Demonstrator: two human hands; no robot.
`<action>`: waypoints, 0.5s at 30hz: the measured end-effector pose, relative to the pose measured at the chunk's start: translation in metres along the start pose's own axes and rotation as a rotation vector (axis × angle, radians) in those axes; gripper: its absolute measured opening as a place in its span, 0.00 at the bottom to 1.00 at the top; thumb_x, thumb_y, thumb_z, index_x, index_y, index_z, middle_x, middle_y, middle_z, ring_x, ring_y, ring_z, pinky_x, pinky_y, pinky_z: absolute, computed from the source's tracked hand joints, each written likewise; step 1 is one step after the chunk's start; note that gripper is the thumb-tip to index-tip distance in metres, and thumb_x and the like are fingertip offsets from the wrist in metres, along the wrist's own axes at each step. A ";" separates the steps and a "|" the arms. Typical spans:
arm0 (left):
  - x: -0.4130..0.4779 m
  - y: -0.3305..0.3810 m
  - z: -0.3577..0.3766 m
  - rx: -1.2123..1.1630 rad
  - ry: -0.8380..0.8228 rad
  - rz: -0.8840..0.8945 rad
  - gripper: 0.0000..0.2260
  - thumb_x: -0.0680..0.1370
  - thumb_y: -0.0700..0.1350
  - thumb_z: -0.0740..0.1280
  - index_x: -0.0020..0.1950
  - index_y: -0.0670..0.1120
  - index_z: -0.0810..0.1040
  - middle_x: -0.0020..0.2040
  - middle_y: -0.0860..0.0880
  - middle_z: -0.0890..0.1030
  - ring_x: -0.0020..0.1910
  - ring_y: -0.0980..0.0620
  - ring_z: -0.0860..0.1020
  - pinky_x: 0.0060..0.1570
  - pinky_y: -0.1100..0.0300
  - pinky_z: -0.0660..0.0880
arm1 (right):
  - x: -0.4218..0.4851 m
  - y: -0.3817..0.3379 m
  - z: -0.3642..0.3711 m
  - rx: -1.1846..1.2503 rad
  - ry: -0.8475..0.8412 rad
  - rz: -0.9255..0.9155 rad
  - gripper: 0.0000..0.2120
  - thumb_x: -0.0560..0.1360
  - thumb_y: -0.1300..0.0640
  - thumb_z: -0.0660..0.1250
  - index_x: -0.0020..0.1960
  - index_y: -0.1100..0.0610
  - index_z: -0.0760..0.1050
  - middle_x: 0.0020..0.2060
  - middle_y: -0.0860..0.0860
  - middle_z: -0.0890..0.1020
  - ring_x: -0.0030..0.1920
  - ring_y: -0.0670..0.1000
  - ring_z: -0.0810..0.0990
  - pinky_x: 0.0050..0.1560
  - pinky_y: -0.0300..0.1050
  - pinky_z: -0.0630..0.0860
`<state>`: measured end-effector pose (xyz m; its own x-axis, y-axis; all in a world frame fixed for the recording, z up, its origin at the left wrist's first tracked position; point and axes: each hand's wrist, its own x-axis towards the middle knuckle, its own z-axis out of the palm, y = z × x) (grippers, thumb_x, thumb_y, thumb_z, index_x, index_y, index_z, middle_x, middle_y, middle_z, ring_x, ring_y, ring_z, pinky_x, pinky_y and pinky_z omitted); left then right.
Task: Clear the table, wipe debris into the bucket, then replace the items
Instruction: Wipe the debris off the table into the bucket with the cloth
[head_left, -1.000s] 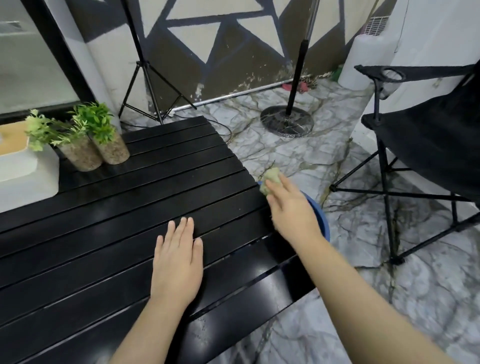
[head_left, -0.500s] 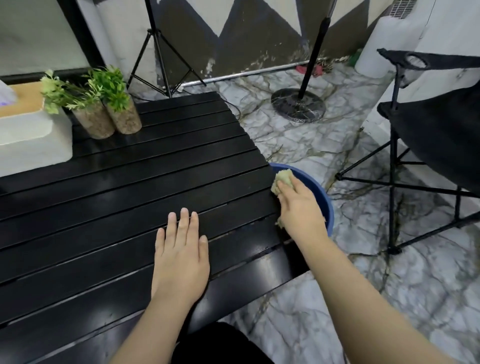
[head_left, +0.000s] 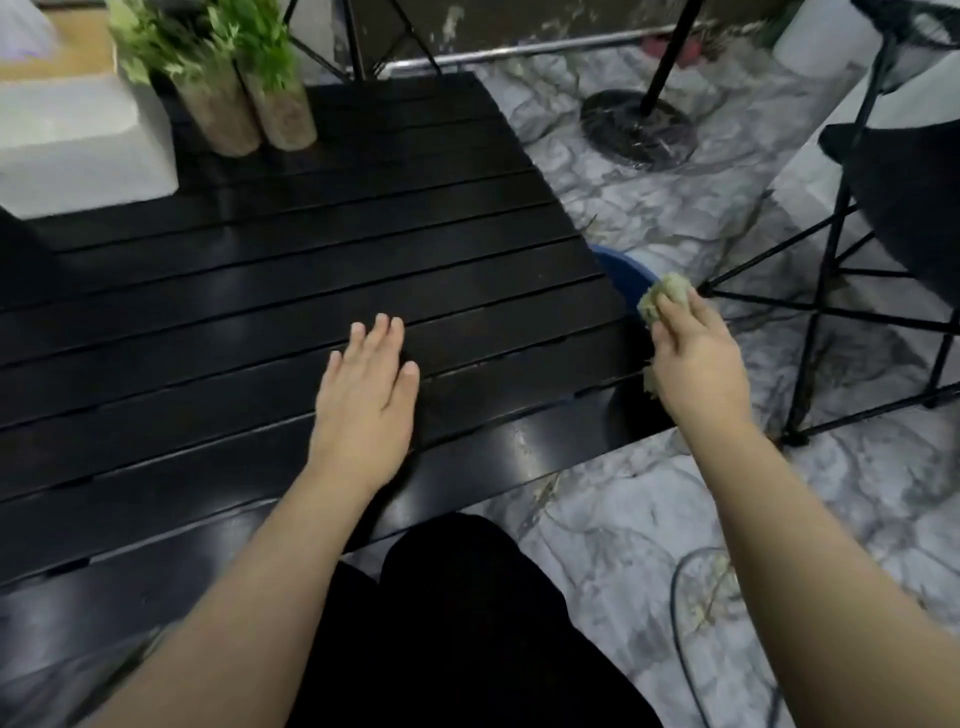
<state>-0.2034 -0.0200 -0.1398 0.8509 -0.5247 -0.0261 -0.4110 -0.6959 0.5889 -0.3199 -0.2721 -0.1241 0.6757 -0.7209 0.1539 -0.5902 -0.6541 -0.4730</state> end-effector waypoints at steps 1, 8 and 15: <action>-0.013 -0.010 -0.006 0.035 0.029 -0.001 0.22 0.80 0.49 0.50 0.74 0.47 0.57 0.76 0.49 0.57 0.75 0.51 0.50 0.71 0.57 0.43 | -0.015 -0.010 0.001 0.005 0.009 -0.035 0.16 0.79 0.59 0.59 0.66 0.58 0.71 0.71 0.58 0.67 0.69 0.57 0.66 0.69 0.39 0.57; -0.065 -0.029 -0.008 0.359 0.017 0.034 0.27 0.77 0.54 0.42 0.74 0.46 0.54 0.76 0.47 0.55 0.76 0.47 0.49 0.72 0.53 0.43 | -0.126 -0.080 0.046 -0.105 -0.187 -0.599 0.18 0.75 0.46 0.59 0.61 0.52 0.76 0.67 0.55 0.73 0.68 0.60 0.69 0.65 0.60 0.66; -0.065 -0.034 -0.004 0.366 0.028 0.040 0.26 0.78 0.53 0.42 0.75 0.46 0.53 0.77 0.48 0.53 0.76 0.48 0.47 0.72 0.54 0.41 | -0.047 -0.001 0.011 -0.084 0.006 -0.060 0.16 0.78 0.59 0.61 0.64 0.61 0.73 0.70 0.59 0.67 0.69 0.61 0.65 0.69 0.51 0.62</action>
<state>-0.2440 0.0395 -0.1547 0.8382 -0.5451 0.0163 -0.5299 -0.8071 0.2605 -0.3466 -0.2350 -0.1408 0.7085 -0.6811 0.1848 -0.5840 -0.7129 -0.3883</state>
